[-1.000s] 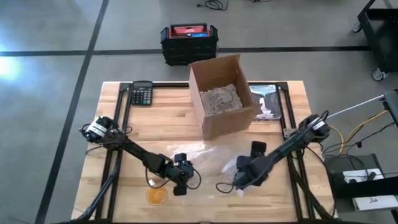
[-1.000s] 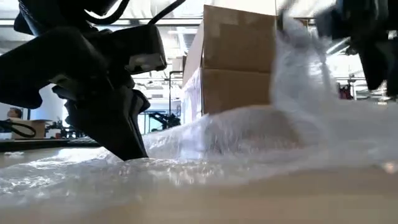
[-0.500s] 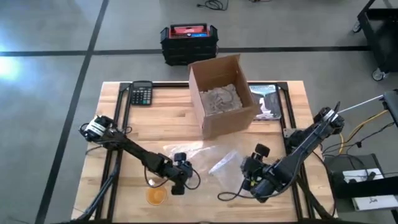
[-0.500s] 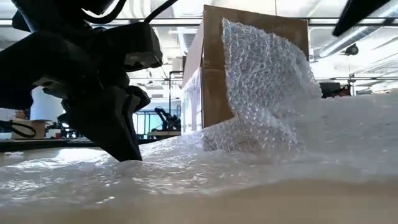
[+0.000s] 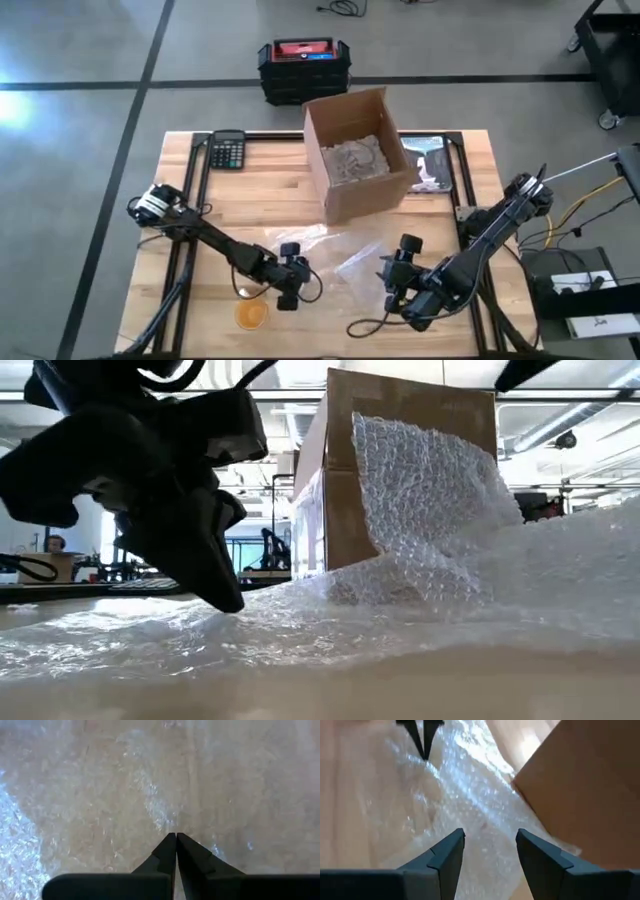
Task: Wrap mug
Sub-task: Wrap the yellow cup in bubble wrap
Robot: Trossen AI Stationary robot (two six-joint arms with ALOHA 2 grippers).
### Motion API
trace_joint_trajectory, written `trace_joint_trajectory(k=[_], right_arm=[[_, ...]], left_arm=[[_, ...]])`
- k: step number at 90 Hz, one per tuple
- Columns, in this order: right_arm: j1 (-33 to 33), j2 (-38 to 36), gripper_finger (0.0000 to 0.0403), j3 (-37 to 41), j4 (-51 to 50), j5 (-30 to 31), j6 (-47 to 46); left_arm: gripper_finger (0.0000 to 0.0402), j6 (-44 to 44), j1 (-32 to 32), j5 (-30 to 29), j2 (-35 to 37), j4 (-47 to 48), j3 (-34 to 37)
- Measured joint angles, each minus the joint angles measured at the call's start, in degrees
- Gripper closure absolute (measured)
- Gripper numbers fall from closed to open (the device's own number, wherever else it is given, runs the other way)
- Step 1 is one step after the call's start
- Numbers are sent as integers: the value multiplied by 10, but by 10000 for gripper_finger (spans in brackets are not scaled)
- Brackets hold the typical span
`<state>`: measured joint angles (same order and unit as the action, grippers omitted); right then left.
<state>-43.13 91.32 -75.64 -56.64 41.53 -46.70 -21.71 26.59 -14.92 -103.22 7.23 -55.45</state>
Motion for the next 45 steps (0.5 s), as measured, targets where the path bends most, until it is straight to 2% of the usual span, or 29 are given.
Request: trace_joint_trajectory(k=[17,34,45], right_arm=[[14,12,249,6,55,-6,41],[36,47,263,9,106,-102,108],[70,78,275,9,149,-121,178]], left_arm=[[402,21,0,0,1,-21,0],[402,15,0,7,10,-49,-1],[402,13,-1,7,18,-56,-1]])
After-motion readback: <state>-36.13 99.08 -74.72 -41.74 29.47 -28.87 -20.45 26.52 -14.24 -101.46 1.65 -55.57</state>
